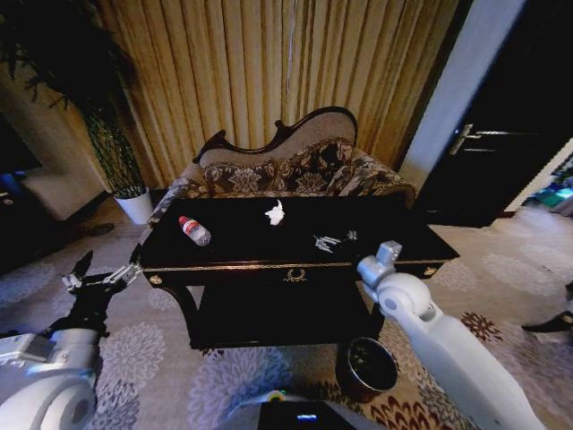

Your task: Move to the front of the table and place the trash on the table into the trash bin.

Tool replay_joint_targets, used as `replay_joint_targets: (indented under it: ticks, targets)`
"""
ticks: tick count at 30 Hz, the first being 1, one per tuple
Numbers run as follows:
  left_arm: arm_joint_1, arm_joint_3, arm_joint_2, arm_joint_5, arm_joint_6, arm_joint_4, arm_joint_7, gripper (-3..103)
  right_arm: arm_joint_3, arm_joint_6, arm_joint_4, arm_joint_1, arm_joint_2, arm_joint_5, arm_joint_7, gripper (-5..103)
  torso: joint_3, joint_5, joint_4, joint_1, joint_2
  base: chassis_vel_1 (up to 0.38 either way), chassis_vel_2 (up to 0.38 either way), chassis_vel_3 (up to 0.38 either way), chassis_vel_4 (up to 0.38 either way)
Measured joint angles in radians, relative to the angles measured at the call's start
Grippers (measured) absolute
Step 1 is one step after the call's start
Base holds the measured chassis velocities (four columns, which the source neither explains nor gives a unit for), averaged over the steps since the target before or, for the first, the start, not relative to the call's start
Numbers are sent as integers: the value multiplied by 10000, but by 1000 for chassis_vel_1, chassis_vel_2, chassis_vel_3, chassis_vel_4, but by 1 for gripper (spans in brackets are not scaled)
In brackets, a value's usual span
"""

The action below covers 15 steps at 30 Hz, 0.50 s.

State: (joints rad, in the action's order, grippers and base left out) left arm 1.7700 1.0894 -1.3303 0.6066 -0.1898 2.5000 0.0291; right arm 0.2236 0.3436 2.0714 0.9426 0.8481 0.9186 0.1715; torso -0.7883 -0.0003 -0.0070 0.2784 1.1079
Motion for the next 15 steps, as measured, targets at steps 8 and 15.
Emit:
replay_joint_targets:
  ticks: [8, 15]
  targets:
    - [-22, 29, -112, -11, -45, 0, 46, 100, -1941, 374, -887, -1939, -39, 571, 652, 100, -1, 3, -2, 0, -1, 0, 0, 0, 0]
    - [70, 574, -191, 121, -35, 0, 54, 100, -3627, 797, -2098, -4340, 403, 1131, 960, 100, -1, -1, 1, 0, 0, 0, 0, 0, 0]
